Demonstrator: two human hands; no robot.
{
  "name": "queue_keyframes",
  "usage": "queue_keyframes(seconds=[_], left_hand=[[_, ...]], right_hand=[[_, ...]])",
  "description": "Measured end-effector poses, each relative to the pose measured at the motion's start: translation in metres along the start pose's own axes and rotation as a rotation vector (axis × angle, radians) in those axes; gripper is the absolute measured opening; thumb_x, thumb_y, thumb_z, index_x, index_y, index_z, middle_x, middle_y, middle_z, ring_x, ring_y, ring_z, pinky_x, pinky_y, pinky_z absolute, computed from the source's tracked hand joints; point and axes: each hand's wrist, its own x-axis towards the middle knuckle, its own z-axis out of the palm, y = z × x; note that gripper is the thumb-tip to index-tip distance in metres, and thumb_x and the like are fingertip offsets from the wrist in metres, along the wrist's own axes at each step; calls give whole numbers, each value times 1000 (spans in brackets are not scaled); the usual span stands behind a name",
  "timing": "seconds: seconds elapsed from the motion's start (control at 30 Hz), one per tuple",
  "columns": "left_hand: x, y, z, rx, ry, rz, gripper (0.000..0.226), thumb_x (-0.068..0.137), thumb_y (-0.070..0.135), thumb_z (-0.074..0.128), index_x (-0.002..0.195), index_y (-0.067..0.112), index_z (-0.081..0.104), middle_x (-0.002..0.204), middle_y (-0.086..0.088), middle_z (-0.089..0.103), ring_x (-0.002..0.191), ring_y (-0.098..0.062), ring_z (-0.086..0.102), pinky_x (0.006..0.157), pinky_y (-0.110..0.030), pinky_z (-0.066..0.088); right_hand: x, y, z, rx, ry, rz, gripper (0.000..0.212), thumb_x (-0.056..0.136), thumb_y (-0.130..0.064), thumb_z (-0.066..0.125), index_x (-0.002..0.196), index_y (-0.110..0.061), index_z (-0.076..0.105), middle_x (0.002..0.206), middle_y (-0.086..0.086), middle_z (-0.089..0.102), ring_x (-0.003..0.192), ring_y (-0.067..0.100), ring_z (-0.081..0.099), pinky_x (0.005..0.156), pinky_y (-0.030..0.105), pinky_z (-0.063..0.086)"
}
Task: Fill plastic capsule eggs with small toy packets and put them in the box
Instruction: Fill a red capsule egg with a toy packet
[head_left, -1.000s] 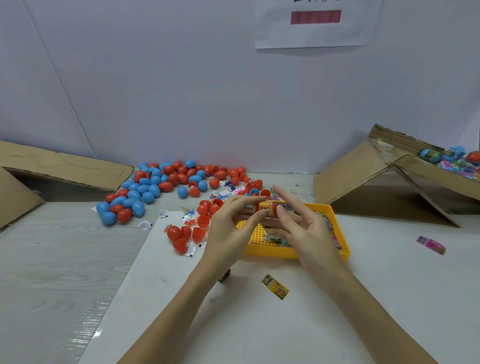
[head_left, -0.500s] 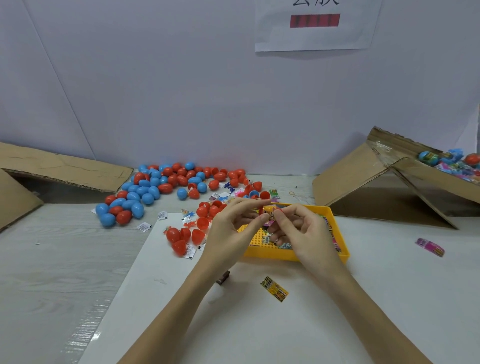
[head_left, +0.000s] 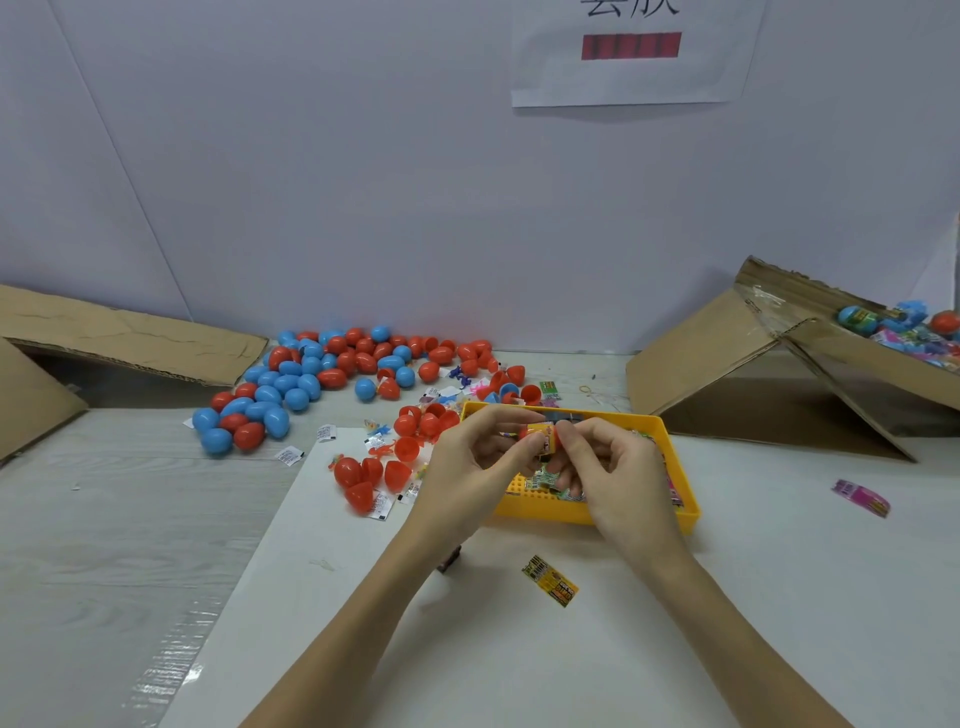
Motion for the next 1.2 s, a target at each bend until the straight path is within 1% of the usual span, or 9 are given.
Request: queue_keyframes(seconds=[0.13,0.27,0.57,0.67,0.8,0.87,0.97,1.1,1.2], left_hand=[[0,2,0,-12,0,-4,26,94,19,73,119,16,71,108,2,74,92,-16,75,83,-29,61],[1,2,-5,58,-14,58,34,89,13,78,122,17,69,118,6,71,105,-13,70,90,-26,58],[1,-1,-4,227,65,278,30,81,14,85,108,12,75,106,1,68,93,-15,72,81,-26,61],[2,-2,-3,353,54,371,29,82,7,84,109,11,75,110,1,65,97,-14,67,82,-22,58],[2,-2,-3,460,23,421,36,83,1,80,116,11,70,115,1,59,96,-12,61,81,-16,52],[1,-3,-1,462,15,399,42,82,-3,78,121,12,67,116,0,57,95,-12,61,81,-17,52],[1,-2,-1,315,4,247,45,87,0,72,127,17,62,117,1,57,97,-15,65,82,-22,56],[2,2,-4,55,8,24,27,98,6,64,121,20,66,111,10,70,101,-10,70,83,-23,56],[2,3,-3,22,27,8,22,97,19,69,119,15,68,108,5,74,100,-13,72,83,-28,59]], right_hand=[[-2,2,2,-77,35,-29,27,97,-40,58,96,-19,74,69,-6,71,65,11,69,60,21,56],[-1,-1,2,90,-42,74,29,96,-43,60,112,-23,73,89,-6,78,78,14,76,67,24,61],[-2,-2,0,160,-105,121,27,93,-41,62,113,-27,73,91,-9,79,87,11,77,70,19,60],[-2,-2,0,161,-118,105,24,99,-31,62,122,-30,71,97,-17,78,88,9,76,70,18,59],[-3,-7,3,137,-175,72,22,92,-39,70,114,-40,71,99,-20,78,93,4,75,75,20,60],[-3,-6,4,109,-160,43,22,92,-33,75,114,-37,73,98,-17,78,97,4,73,80,23,61],[-3,-4,3,134,-153,20,35,95,-26,74,128,-36,69,101,-10,77,102,8,72,81,26,62],[-2,-4,0,163,-176,14,47,96,-23,73,135,-48,62,105,-8,76,106,9,71,81,27,62],[-1,-2,-1,134,-190,23,50,94,-31,74,137,-52,60,106,-11,75,107,4,70,82,22,60]])
